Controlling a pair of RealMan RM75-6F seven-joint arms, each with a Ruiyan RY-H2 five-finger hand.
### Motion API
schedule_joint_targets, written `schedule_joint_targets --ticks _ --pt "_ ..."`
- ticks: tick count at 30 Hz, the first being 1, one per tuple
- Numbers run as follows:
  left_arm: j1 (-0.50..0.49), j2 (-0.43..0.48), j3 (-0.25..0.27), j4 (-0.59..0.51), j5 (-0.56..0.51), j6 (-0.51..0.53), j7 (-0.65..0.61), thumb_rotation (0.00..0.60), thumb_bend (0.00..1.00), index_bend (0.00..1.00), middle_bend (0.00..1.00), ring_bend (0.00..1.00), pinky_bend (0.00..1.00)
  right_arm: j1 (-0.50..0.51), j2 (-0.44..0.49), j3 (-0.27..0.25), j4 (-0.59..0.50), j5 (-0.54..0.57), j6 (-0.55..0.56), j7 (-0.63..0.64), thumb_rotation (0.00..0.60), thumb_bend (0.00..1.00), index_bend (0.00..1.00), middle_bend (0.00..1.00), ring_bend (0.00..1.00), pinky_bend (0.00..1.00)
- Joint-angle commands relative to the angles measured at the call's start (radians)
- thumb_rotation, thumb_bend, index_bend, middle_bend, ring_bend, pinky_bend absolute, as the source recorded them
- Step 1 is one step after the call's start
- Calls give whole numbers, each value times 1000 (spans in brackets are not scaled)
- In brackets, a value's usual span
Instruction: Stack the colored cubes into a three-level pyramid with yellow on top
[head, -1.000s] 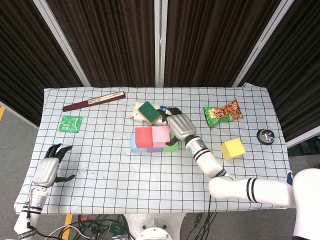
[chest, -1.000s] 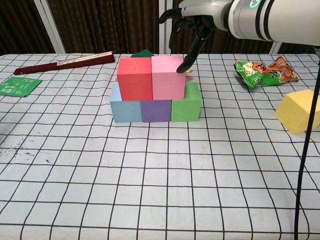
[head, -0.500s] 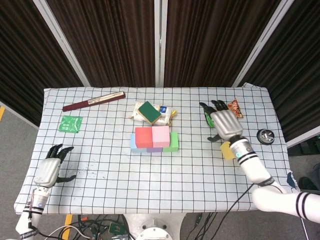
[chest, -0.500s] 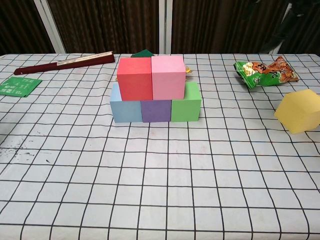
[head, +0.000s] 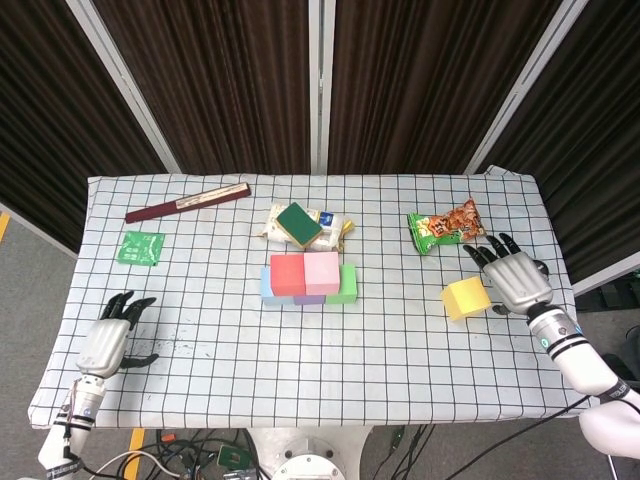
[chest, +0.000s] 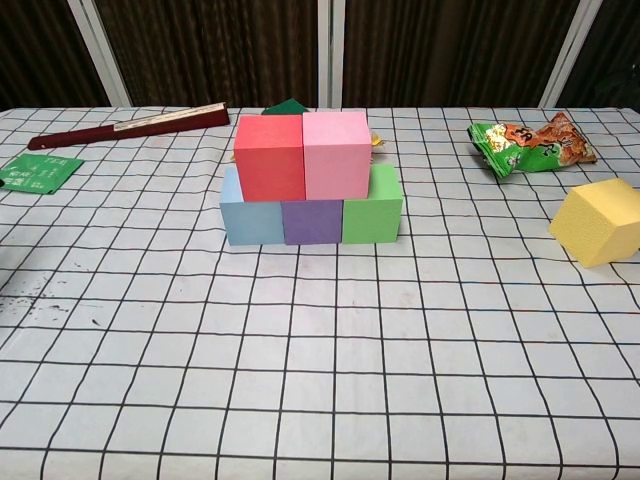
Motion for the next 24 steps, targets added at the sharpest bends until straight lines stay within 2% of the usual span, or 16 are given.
schedule_joint_targets --ticks 1,9,14,24 --pt "1 -1 -1 2 -1 2 -4 600 0 162 195 25 36 -22 -46 -12 61 -38 -9 18 600 0 0 143 0 0" --pt "1 -6 1 11 4 3 -7 600 0 162 195 25 36 -34 -141 -4 169 -94 -20 26 600 0 0 120 0 0" --pt "0 -6 -1 11 3 5 -7 600 0 163 195 25 36 -27 -177 7 200 -109 -45 29 600 0 0 129 0 0" --pt "-2 -6 0 10 3 0 -6 600 0 163 195 25 36 -41 -215 25 215 -111 -49 24 600 0 0 288 0 0"
